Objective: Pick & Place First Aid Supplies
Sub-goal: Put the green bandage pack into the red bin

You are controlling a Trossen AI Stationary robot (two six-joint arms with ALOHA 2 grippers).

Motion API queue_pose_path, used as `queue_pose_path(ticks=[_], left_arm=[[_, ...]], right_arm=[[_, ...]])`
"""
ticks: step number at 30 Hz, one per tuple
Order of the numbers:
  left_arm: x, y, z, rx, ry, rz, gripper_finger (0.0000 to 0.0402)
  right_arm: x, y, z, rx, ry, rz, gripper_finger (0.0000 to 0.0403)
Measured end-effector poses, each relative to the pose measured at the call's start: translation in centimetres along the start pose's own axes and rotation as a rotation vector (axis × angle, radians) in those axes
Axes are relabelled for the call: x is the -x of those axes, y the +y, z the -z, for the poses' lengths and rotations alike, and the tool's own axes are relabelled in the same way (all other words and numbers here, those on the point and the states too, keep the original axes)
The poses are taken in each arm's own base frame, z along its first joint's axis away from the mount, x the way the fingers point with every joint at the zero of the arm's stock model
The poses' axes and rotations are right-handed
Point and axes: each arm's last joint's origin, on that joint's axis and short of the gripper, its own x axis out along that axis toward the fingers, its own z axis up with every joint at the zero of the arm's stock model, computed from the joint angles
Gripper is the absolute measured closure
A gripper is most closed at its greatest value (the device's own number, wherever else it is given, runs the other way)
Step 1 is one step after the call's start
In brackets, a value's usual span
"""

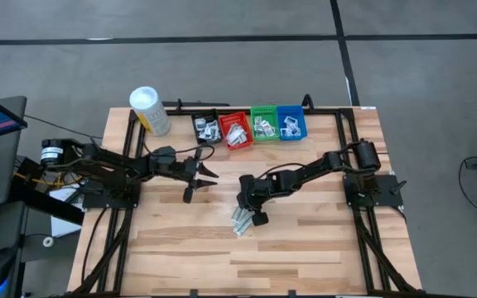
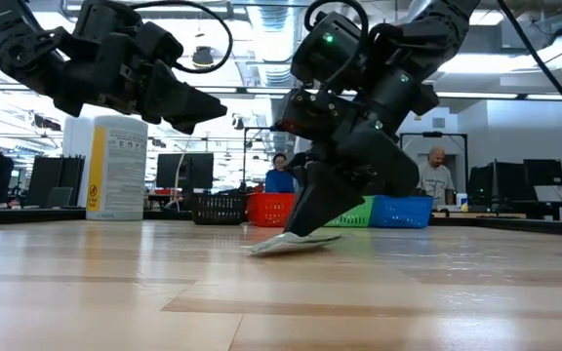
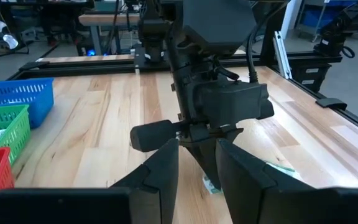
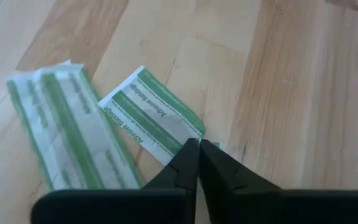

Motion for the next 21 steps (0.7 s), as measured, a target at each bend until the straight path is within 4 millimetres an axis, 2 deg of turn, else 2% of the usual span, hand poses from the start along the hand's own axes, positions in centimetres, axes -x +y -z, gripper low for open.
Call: queue_pose_path(ticks=[11, 21], left_arm=[[0.0, 0.2, 0.0, 0.071, 0.005, -0.065, 0.0293], [0.0, 0.5, 0.3, 0.230, 0.028, -0.159, 0.0293]], right_arm=[[0.4, -0.5, -1.8, 0.036, -0.002, 0.076, 0.0398], [1.2, -1.5, -3.5, 0.049, 0.057, 0.273, 0.0401]])
